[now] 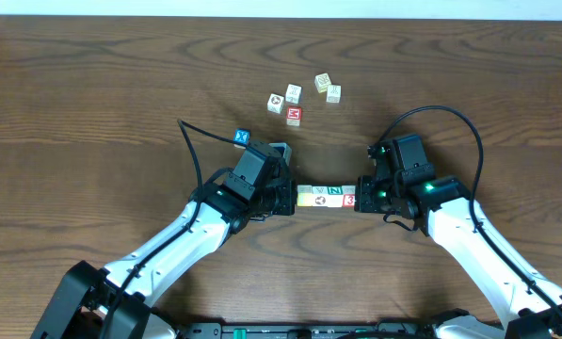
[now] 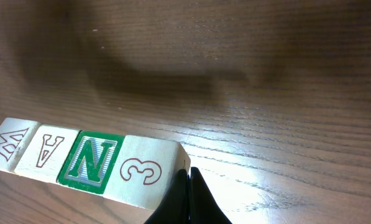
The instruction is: Lift 4 blocks
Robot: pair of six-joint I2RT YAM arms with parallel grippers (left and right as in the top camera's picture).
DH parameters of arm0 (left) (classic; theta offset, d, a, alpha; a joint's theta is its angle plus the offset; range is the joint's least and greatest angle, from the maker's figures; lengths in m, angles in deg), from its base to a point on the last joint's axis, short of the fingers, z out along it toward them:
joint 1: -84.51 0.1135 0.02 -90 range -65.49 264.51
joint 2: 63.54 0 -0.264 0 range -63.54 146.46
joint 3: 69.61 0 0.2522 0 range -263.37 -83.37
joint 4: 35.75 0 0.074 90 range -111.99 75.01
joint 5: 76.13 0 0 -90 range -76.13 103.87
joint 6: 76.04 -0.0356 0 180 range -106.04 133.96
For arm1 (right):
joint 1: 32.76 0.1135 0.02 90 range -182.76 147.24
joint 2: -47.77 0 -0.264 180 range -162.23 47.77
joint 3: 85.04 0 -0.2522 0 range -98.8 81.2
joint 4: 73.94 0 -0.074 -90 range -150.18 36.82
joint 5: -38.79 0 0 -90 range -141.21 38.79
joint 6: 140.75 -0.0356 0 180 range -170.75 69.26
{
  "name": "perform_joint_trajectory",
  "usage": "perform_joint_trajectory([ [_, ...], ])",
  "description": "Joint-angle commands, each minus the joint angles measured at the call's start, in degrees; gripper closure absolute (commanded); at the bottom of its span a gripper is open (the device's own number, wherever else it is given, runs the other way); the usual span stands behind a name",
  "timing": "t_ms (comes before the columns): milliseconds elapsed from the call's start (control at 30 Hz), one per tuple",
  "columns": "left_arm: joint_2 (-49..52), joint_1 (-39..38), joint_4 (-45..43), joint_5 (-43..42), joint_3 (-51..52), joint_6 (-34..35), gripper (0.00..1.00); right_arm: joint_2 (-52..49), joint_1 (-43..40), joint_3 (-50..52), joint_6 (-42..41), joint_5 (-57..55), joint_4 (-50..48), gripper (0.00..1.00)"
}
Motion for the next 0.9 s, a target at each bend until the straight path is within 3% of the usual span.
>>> perform_joint_trajectory([
  [0,0.4,-1.7,-1.1,-4.6,-2.4,-0.8,0.93,-0.2,2.1,-1.3,-0.2,7.7,-1.0,0.99],
  [867,0.5,-3.7,-0.9,-1.0,-2.4,-0.7,0.93,-0.4,2.1,0.0,-0.2,7.3,-1.5,0.99],
])
